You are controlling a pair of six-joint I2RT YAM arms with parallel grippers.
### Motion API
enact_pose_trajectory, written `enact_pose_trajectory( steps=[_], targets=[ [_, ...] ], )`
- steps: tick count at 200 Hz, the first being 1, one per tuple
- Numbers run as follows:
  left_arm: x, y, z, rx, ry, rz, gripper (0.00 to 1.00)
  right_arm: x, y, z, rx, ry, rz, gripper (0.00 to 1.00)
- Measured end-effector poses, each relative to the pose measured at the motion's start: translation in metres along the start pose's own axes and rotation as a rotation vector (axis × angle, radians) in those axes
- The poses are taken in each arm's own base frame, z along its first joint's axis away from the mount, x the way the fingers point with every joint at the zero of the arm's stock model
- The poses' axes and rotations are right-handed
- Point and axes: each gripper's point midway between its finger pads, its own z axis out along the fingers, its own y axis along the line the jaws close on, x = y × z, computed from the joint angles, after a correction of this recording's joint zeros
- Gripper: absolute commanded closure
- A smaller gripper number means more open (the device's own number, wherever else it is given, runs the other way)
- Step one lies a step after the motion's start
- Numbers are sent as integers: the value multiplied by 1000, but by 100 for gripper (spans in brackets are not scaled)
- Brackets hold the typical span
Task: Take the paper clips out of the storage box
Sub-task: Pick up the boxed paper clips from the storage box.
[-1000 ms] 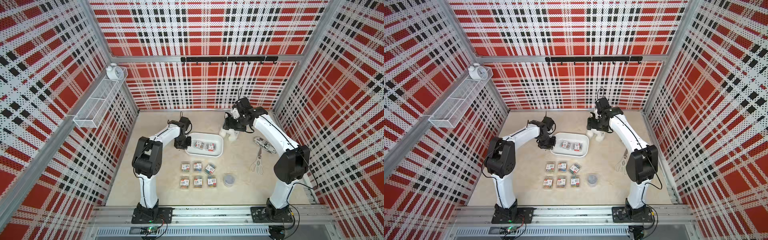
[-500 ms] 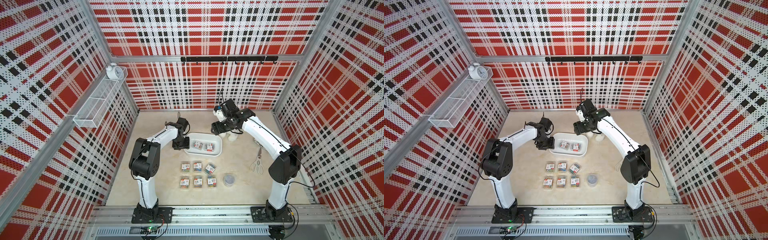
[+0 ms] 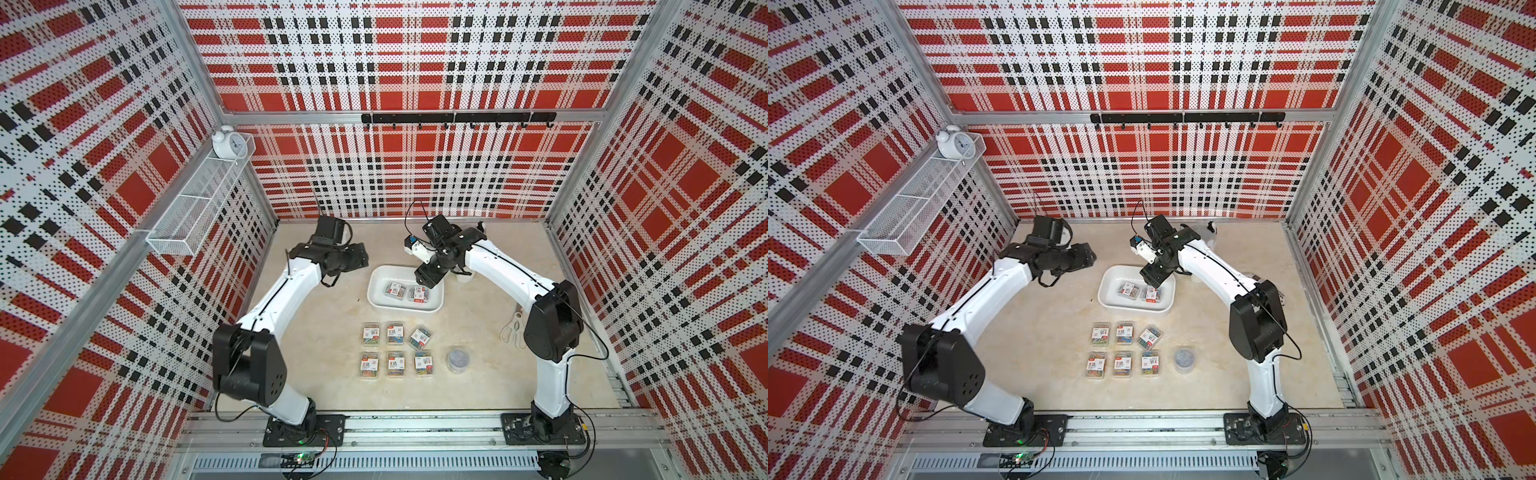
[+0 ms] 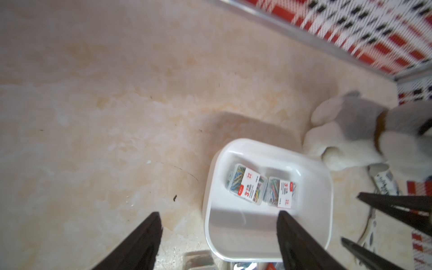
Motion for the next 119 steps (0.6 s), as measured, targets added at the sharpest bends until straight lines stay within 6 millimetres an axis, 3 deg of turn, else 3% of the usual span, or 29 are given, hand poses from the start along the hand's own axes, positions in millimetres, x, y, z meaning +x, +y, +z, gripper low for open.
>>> enact_pose_trajectory(
  steps=[23,60,119],
  targets=[
    [-8,17,-14,0,-67,-66,21,6,11,19,-34,40,-68,31],
    [17,36,2,-22,-8,-113,21,15,17,39,-55,89,-130,25],
    [20,33,4,4,5,-115,20,30,13,61,-38,155,-153,19]
  ],
)
